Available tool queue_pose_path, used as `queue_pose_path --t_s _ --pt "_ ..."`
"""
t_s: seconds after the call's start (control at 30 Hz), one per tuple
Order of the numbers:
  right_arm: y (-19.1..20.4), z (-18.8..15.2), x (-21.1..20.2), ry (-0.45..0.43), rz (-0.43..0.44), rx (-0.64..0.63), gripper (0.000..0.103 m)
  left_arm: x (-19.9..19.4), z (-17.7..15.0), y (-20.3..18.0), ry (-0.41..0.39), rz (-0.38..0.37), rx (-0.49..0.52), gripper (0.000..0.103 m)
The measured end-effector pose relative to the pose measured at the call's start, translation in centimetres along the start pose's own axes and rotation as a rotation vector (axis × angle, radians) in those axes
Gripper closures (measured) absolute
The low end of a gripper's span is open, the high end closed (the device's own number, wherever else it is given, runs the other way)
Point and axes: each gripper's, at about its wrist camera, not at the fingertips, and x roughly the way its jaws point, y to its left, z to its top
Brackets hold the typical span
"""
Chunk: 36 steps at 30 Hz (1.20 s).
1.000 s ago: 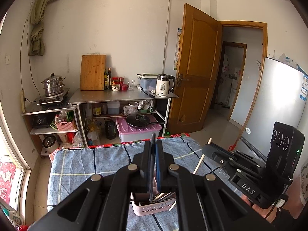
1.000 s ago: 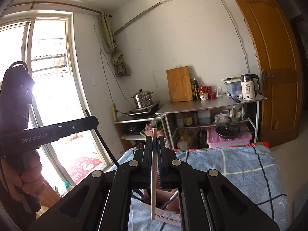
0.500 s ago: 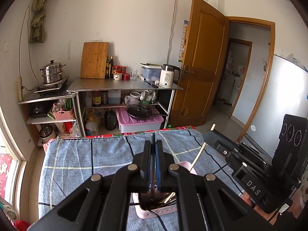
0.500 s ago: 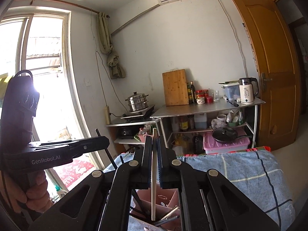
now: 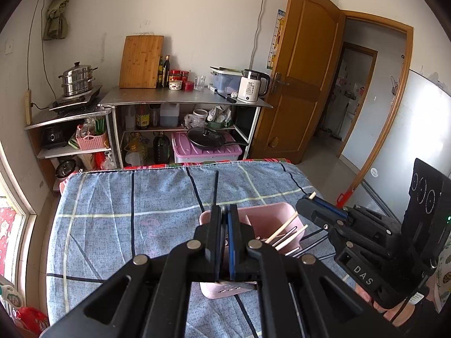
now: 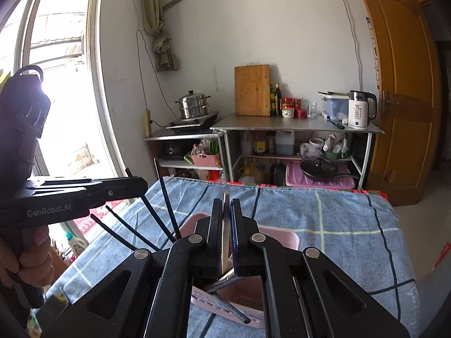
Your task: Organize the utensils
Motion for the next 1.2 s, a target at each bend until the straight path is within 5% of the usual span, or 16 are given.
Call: queue_pose_path --t_s 0.27,0.57,0.73,1.2 --pt "-0.7 0.2 -2.8 -0.020 -0.002 0.005 0.087 -2.9 -0.2 0.1 -0.063 0.001 -0.013 0.073" --pt "-1.4 -0.1 -7.9 -0.071 -0.007 0.023 0.085 -7.6 -1.9 -1.4 -0.144 0.025 0.005 0.069" --pt "-1.1 -2.2 -10.7 -0.088 -0.007 0.021 0.073 -9.6 -4.8 -2.6 -0.182 0.027 0.013 0.065" --pt "0.0 -11.3 -15.6 -0.059 -0.028 0.044 0.065 -9.7 -15.6 -7.0 -0.166 0.068 0.076 0.060"
